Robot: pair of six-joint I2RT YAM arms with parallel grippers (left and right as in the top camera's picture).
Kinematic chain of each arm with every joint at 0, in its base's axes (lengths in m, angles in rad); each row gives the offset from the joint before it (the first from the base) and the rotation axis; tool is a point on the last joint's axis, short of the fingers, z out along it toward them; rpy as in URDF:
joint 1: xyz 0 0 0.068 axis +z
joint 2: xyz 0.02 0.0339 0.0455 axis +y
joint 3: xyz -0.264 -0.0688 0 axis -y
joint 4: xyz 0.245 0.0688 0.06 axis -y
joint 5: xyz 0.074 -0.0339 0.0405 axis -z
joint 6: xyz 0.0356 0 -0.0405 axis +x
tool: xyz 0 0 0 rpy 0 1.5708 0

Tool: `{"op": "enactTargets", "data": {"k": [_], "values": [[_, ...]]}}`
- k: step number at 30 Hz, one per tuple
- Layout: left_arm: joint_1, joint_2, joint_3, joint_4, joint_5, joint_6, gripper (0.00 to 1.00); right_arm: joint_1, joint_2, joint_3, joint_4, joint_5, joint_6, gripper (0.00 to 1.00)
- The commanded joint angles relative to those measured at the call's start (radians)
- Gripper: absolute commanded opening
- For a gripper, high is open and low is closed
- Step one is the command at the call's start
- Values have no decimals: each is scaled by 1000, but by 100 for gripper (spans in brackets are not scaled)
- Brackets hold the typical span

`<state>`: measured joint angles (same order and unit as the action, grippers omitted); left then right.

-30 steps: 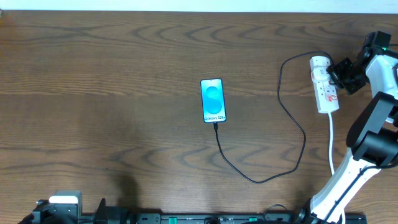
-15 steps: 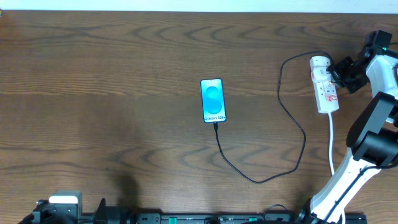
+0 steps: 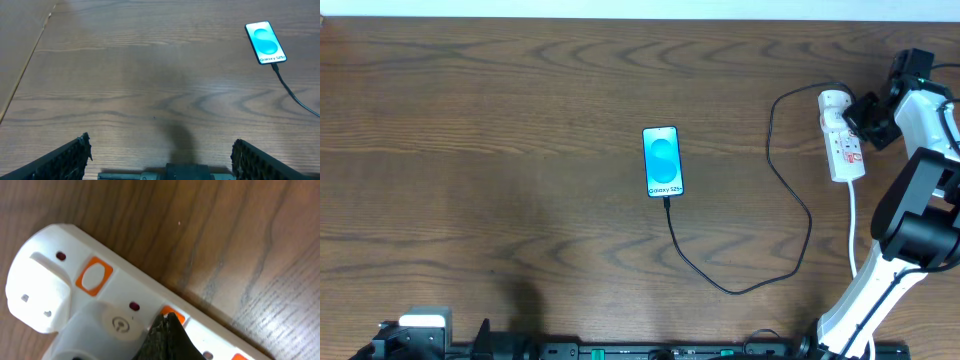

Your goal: Plug charger to phone and switch on socket

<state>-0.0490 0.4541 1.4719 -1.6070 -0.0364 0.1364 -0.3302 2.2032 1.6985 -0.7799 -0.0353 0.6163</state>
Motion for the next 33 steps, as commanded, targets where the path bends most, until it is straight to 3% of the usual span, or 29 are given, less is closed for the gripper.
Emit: {"op": "enactTargets", "data": {"k": [1,9,13,20,33], "values": [[5,-2,5,-31,-13,17,91,104,24,-38,3,-238,-12,1],[5,-3,5,-31,-13,17,91,121,18,-31,-2,-232,-34,1],[5,-3,5,-32,-13,17,91,100,-61,-22,-58,-108,-45,1],[5,-19,5,-32,-13,17,91,78,-361,-22,-113,177,-45,1],[60,-205,5,-35,-13,17,91,114,-843,-22,-41,47,11,1]]}}
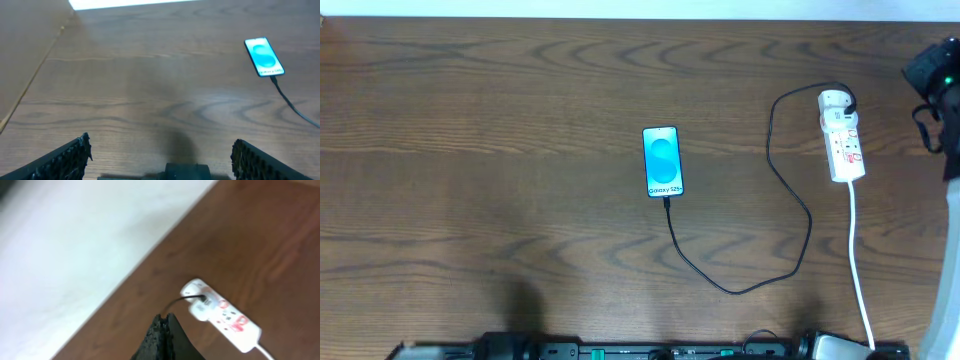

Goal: Plug charger to phone and switch on socket
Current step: 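Lift the right gripper up and away from the power strip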

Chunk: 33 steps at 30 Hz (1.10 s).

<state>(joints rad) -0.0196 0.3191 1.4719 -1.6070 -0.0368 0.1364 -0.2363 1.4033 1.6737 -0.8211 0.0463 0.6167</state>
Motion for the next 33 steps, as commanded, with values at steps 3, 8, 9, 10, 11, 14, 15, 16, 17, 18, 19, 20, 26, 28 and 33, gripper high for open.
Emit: {"op": "enactTargets", "data": {"k": [3,8,9,10,11,14,15,16,17,18,19,20,26,28,33], "values": [[53,-158,5,-34,-12,17,91,34,-102,3,16,-70,14,1],[56,-283,5,-34,-13,17,91,35,-178,3,43,-185,0,1],[56,-301,5,-35,-12,17,91,35,-191,3,37,-203,-18,1],[56,-312,5,-35,-13,17,91,35,-202,3,35,-211,-24,1],[56,-317,8,-43,-13,17,91,35,-211,3,36,-215,-23,1],[69,-316,19,-46,-13,17,91,35,-246,3,32,-228,-23,1],[76,-316,19,-46,-13,17,91,35,-254,3,31,-236,-23,1],[80,-316,19,-45,-13,17,91,35,-257,3,30,-242,-23,1],[86,-316,19,-46,-13,17,91,35,-266,3,26,-249,-23,1],[90,-316,19,-47,-13,17,91,35,-268,3,24,-249,-23,1],[97,-316,19,-47,-13,17,91,35,-273,3,23,-248,-23,1],[98,-316,19,-47,-13,17,91,35,-274,3,21,-248,-23,1],[105,-316,19,-82,-13,17,91,69,-294,3,19,-262,-24,3],[105,-316,19,-82,-13,17,91,97,-305,3,19,-262,-32,5],[105,-316,19,-82,-13,17,91,135,-307,2,19,-262,-32,7]]}}
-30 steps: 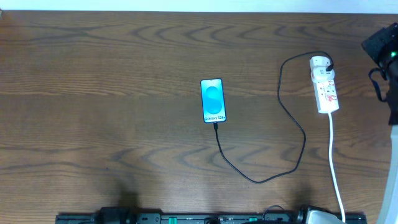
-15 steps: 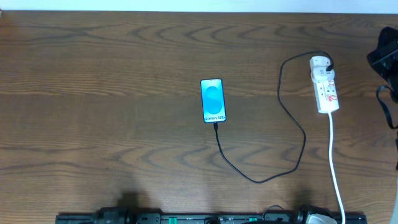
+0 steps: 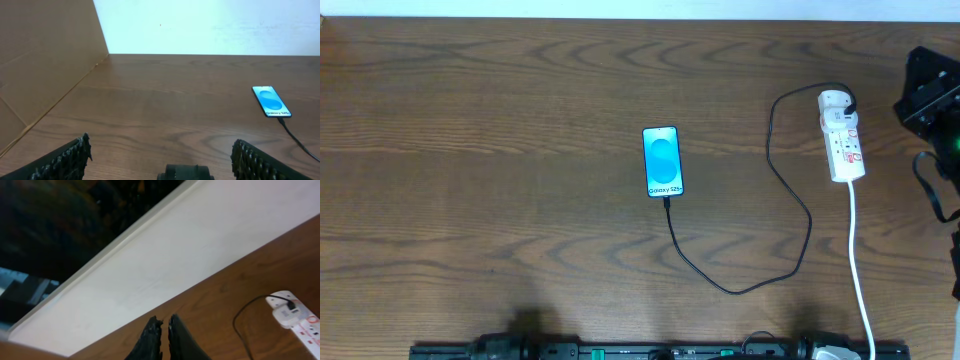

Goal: Plug charger to phone and switch on socket
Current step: 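Lift the right gripper up and away from the power strip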

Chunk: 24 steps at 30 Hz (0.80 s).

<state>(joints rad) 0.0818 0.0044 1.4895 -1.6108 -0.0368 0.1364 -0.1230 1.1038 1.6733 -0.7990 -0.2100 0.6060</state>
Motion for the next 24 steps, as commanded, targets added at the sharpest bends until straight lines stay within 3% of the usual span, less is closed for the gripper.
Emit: {"op": "enactTargets", "data": {"k": [1,7,14,21,24], "values": [[3,-1,1,-72,-12,17,91,31,-8,3,-2,-5,-21,8],[3,-1,-8,146,143,16,91,41,-19,3,-1,-6,-20,9],[3,-1,-114,276,161,12,91,55,-37,3,-1,-5,-20,10],[3,-1,-343,431,161,-89,91,80,-61,3,-2,33,-21,11],[3,-1,-463,549,161,-189,91,85,-65,3,-2,35,-20,11]]}}
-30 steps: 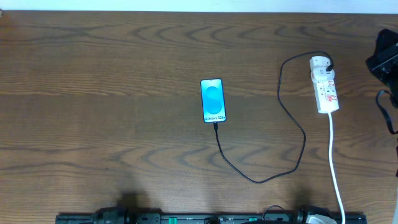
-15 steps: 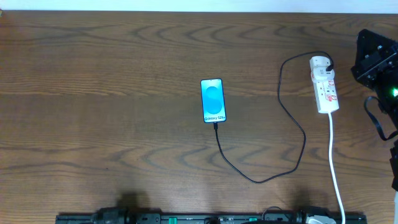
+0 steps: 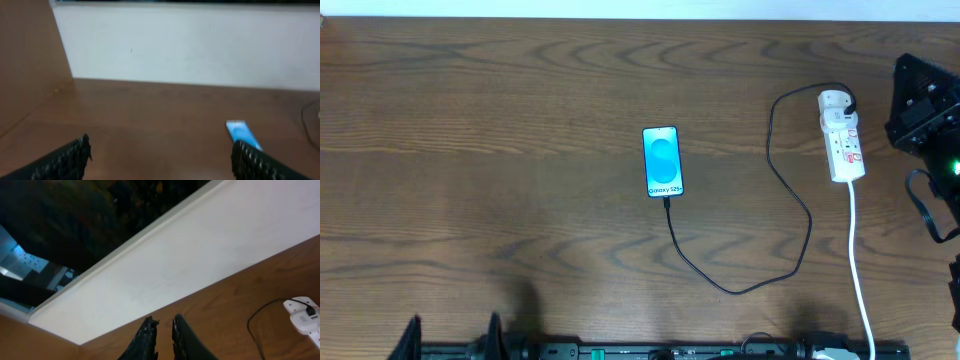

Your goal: Plug charger to phone and switch on socket

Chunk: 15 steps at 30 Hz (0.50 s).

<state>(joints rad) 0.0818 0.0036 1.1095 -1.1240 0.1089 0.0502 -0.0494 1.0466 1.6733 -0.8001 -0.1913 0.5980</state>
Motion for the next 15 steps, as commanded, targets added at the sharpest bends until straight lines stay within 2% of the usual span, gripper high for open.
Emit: {"op": "enactTargets", "data": {"k": [1,4,15], "values": [[3,0,-109,89,15,-121,91,12,-8,3,0,17,-13,11],[3,0,-209,201,15,-142,91,12,-8,3,0,17,-13,11],[3,0,-440,460,15,-142,91,12,-8,3,-1,17,-12,11]]}}
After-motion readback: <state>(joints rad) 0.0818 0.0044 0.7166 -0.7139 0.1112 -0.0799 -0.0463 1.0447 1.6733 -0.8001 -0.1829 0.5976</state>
